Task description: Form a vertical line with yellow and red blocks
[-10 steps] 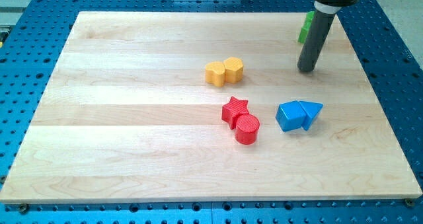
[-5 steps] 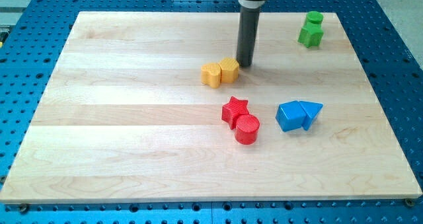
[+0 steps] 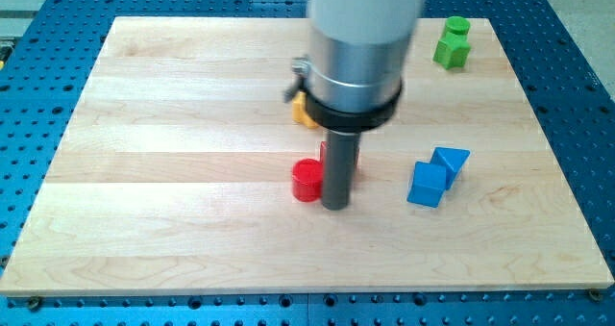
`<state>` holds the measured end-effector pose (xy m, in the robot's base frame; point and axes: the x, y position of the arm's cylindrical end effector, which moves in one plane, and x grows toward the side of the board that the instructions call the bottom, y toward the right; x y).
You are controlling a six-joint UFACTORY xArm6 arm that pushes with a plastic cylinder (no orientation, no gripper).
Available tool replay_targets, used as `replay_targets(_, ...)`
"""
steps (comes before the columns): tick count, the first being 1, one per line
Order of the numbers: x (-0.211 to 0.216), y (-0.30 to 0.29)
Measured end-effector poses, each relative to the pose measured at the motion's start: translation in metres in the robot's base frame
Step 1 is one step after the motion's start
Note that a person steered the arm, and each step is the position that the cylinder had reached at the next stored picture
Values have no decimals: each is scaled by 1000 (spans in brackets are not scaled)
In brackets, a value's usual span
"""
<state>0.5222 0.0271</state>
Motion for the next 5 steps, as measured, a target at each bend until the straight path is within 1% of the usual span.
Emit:
replay_targets(1,-17,37)
replay_targets(2,-29,-1)
replay_targets(3,-21,-9)
replay_targets(4,-25,49)
replay_targets(5,-44,20)
